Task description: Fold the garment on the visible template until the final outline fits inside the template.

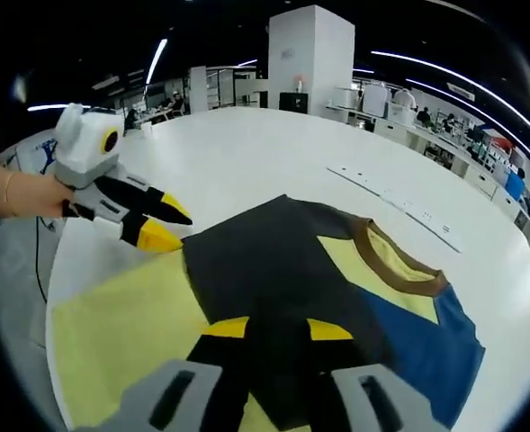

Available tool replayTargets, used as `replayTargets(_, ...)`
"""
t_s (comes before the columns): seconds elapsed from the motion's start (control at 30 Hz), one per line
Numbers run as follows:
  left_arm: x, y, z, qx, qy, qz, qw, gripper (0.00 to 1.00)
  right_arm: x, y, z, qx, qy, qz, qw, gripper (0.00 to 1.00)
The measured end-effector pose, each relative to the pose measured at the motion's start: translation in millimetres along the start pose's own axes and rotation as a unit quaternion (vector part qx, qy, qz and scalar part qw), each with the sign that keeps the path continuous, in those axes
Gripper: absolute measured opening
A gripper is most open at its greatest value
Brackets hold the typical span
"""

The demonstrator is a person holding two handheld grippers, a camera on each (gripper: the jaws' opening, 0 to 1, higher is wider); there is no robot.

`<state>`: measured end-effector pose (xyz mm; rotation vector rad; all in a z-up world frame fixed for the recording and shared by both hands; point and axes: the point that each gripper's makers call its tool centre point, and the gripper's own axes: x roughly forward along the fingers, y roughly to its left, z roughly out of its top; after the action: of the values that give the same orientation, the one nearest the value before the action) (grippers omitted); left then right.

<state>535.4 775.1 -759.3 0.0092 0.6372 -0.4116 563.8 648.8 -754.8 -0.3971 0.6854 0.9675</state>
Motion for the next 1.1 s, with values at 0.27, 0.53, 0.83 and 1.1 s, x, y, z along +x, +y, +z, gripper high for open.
replayTargets(0.27, 9.0, -13.7, -5.5, -0.026, 0.011, -0.018, 0.9994, 0.05, 10.0, 2.8, -7.2, -0.044, 0.027, -0.020, 0.9985, 0.07)
replayTargets(0.53, 3.7, -10.3, -2.9, -0.010, 0.015, -0.001, 0.9998, 0.01, 2.4, -11.5, -6.9, -0.004, 0.017, -0.045, 0.9988, 0.00)
replayTargets(0.83, -1.9, -6.7, -4.0, 0.018, 0.027, 0.020, 0.9993, 0.01, -31.1, -32.9, -4.6, 0.036, -0.017, -0.095, 0.9946, 0.00)
replayTargets(1.1, -1.2, -7.1, -4.9, 0.028, 0.038, 0.035, 0.9983, 0.01, -68.5, -57.2, -21.5, 0.099, -0.045, -0.168, 0.9798, 0.00)
